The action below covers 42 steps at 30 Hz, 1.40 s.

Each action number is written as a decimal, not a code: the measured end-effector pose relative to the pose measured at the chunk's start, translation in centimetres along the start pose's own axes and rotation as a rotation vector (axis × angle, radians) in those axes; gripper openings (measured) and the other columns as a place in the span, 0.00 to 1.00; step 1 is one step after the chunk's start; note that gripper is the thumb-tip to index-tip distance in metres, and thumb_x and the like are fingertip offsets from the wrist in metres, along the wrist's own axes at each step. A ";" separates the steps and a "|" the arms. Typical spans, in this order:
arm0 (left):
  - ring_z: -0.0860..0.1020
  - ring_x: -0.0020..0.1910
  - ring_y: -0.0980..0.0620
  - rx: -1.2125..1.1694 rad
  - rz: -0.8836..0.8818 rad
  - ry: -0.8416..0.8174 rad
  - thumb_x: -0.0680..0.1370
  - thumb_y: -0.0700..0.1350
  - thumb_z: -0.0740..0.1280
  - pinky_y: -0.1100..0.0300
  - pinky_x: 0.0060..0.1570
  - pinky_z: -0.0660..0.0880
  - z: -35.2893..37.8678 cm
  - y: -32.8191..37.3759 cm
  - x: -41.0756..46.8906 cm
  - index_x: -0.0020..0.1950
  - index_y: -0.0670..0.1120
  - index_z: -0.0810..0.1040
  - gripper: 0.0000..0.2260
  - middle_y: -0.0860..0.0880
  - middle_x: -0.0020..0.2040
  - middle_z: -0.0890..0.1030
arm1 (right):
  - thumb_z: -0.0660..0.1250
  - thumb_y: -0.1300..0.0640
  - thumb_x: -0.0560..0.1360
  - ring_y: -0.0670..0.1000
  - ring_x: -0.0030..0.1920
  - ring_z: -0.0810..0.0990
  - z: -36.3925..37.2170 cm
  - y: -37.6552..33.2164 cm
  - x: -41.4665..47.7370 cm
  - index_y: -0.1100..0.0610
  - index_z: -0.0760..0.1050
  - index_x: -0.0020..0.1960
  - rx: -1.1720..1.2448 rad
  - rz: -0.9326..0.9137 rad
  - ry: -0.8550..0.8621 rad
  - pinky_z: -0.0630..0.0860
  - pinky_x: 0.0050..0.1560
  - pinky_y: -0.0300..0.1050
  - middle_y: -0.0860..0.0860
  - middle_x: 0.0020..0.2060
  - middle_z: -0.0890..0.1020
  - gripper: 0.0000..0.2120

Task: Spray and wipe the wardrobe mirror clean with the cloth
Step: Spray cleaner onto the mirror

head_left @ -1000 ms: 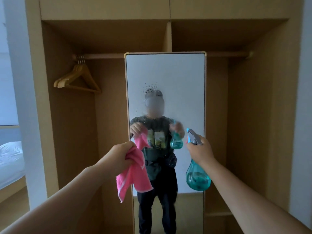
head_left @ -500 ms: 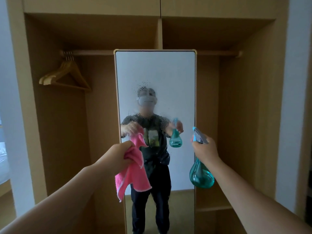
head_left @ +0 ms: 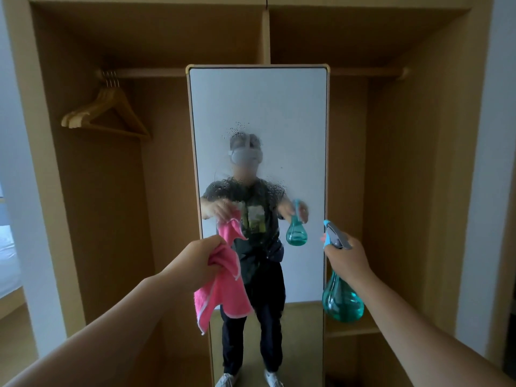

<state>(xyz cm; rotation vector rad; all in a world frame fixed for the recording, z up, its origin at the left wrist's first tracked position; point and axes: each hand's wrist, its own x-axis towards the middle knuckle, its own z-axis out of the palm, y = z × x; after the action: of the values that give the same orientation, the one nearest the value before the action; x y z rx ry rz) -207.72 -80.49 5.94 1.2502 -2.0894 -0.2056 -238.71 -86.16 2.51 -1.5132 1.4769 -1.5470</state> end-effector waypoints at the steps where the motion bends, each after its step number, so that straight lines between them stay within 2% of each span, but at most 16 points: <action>1: 0.79 0.40 0.69 0.006 -0.015 -0.006 0.72 0.29 0.64 0.76 0.33 0.73 0.2 -0.2 -0.2 0.43 0.52 0.77 0.17 0.69 0.42 0.80 | 0.62 0.61 0.77 0.47 0.34 0.74 0.1 0.5 -0.1 0.51 0.72 0.62 -0.014 0.007 -0.004 0.67 0.22 0.30 0.51 0.38 0.76 0.14; 6: 0.79 0.39 0.69 0.032 -0.086 -0.039 0.74 0.30 0.63 0.74 0.34 0.75 1.8 -1.2 -0.8 0.45 0.49 0.76 0.13 0.69 0.42 0.80 | 0.63 0.60 0.77 0.48 0.36 0.76 0.7 2.4 -0.9 0.51 0.72 0.62 -0.042 0.038 -0.015 0.68 0.25 0.31 0.51 0.40 0.77 0.15; 9: 0.79 0.39 0.69 0.001 -0.099 -0.045 0.74 0.30 0.64 0.76 0.34 0.74 2.4 -1.3 -1.2 0.44 0.51 0.77 0.14 0.69 0.42 0.80 | 0.64 0.59 0.77 0.49 0.37 0.77 1.1 3.4 -1.2 0.50 0.73 0.61 -0.042 0.042 -0.024 0.72 0.30 0.36 0.52 0.40 0.77 0.13; 14: 0.79 0.37 0.70 -0.023 -0.097 -0.042 0.74 0.29 0.63 0.76 0.32 0.73 2.9 -1.3 -1.6 0.44 0.49 0.76 0.15 0.70 0.42 0.80 | 0.64 0.58 0.77 0.48 0.37 0.77 1.5 4.6 -1.6 0.51 0.73 0.61 -0.048 0.055 -0.015 0.69 0.29 0.34 0.50 0.39 0.77 0.13; 18: 0.79 0.38 0.70 -0.022 -0.091 -0.040 0.74 0.30 0.64 0.76 0.32 0.73 2.8 -1.7 -1.8 0.47 0.46 0.77 0.12 0.71 0.41 0.79 | 0.64 0.57 0.77 0.48 0.39 0.77 1.5 5.1 -1.8 0.52 0.73 0.61 -0.073 0.074 0.001 0.68 0.29 0.34 0.47 0.41 0.76 0.13; 21: 0.79 0.39 0.71 -0.009 -0.091 -0.031 0.74 0.30 0.64 0.77 0.33 0.73 2.7 -2.1 -2.0 0.47 0.46 0.77 0.11 0.72 0.42 0.79 | 0.65 0.58 0.77 0.48 0.39 0.76 1.8 5.1 -2.2 0.48 0.72 0.57 -0.072 0.081 -0.032 0.68 0.30 0.36 0.48 0.41 0.76 0.11; 24: 0.78 0.38 0.71 0.003 -0.106 -0.017 0.74 0.30 0.64 0.77 0.33 0.73 2.5 -2.4 -2.3 0.46 0.48 0.77 0.12 0.71 0.42 0.79 | 0.63 0.62 0.76 0.47 0.32 0.70 2.4 4.5 -2.5 0.52 0.72 0.45 -0.071 0.021 -0.127 0.67 0.29 0.36 0.50 0.34 0.72 0.05; 27: 0.79 0.38 0.71 0.016 -0.122 -0.001 0.74 0.31 0.65 0.76 0.32 0.73 2.0 -2.8 -2.7 0.45 0.50 0.76 0.13 0.70 0.41 0.80 | 0.61 0.65 0.75 0.48 0.32 0.67 3.7 3.4 -3.1 0.52 0.70 0.40 -0.072 -0.022 -0.178 0.66 0.30 0.37 0.52 0.32 0.68 0.09; 29: 0.79 0.39 0.69 0.033 -0.139 0.022 0.73 0.31 0.64 0.74 0.32 0.74 1.4 -3.1 -2.9 0.44 0.52 0.76 0.14 0.64 0.40 0.81 | 0.60 0.66 0.73 0.47 0.30 0.65 4.7 2.7 -3.3 0.52 0.68 0.37 -0.068 -0.055 -0.185 0.64 0.28 0.35 0.51 0.31 0.66 0.11; 30: 0.79 0.39 0.68 0.032 -0.144 0.029 0.73 0.31 0.64 0.73 0.33 0.75 1.1 -3.3 -3.1 0.44 0.52 0.76 0.15 0.62 0.40 0.82 | 0.59 0.66 0.73 0.47 0.30 0.64 5.2 2.5 -3.4 0.54 0.69 0.37 -0.069 -0.062 -0.193 0.64 0.27 0.34 0.51 0.31 0.66 0.09; 32: 0.80 0.39 0.67 0.014 -0.145 0.026 0.73 0.30 0.63 0.73 0.33 0.75 0.6 -3.6 -3.5 0.44 0.50 0.77 0.14 0.62 0.41 0.83 | 0.59 0.66 0.73 0.48 0.30 0.64 6.0 2.2 -3.4 0.63 0.73 0.46 -0.082 -0.062 -0.199 0.62 0.26 0.34 0.54 0.33 0.67 0.05; 33: 0.81 0.39 0.66 0.012 -0.152 0.026 0.74 0.30 0.63 0.73 0.34 0.76 0.4 -3.7 -3.8 0.44 0.49 0.76 0.13 0.63 0.42 0.83 | 0.59 0.66 0.73 0.49 0.30 0.64 6.4 2.1 -3.3 0.65 0.74 0.50 -0.086 -0.064 -0.193 0.62 0.25 0.34 0.55 0.33 0.68 0.08; 35: 0.81 0.39 0.65 0.008 -0.173 0.033 0.74 0.30 0.63 0.71 0.34 0.76 -0.1 -4.0 -4.2 0.45 0.49 0.77 0.13 0.62 0.42 0.83 | 0.59 0.66 0.74 0.49 0.29 0.66 7.0 1.9 -3.3 0.63 0.76 0.53 -0.086 -0.073 -0.181 0.62 0.23 0.31 0.54 0.33 0.70 0.11; 37: 0.81 0.40 0.64 0.020 -0.192 0.043 0.75 0.32 0.64 0.70 0.34 0.77 -0.4 -4.4 -4.5 0.46 0.50 0.77 0.13 0.59 0.42 0.83 | 0.60 0.65 0.74 0.48 0.29 0.67 7.3 1.7 -3.4 0.59 0.77 0.53 -0.067 -0.074 -0.176 0.63 0.22 0.31 0.53 0.33 0.72 0.11; 39: 0.81 0.40 0.66 0.033 -0.202 0.049 0.75 0.33 0.65 0.70 0.34 0.77 -0.7 -4.7 -4.7 0.46 0.51 0.77 0.12 0.61 0.41 0.83 | 0.60 0.65 0.74 0.48 0.28 0.68 7.6 1.7 -3.4 0.57 0.77 0.51 -0.062 -0.072 -0.174 0.63 0.21 0.31 0.53 0.33 0.73 0.10; 42: 0.80 0.40 0.68 0.055 -0.205 0.061 0.75 0.35 0.66 0.71 0.34 0.77 -0.8 -4.9 -4.8 0.47 0.52 0.77 0.11 0.59 0.39 0.82 | 0.61 0.64 0.75 0.48 0.27 0.68 7.7 1.9 -3.3 0.58 0.76 0.47 -0.056 -0.076 -0.155 0.64 0.22 0.32 0.53 0.31 0.72 0.07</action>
<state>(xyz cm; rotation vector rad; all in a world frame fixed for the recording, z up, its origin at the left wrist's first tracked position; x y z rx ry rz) -202.26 -78.95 2.03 1.4867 -1.9263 -0.2004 -231.43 -86.25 -2.06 -1.6991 1.3994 -1.4058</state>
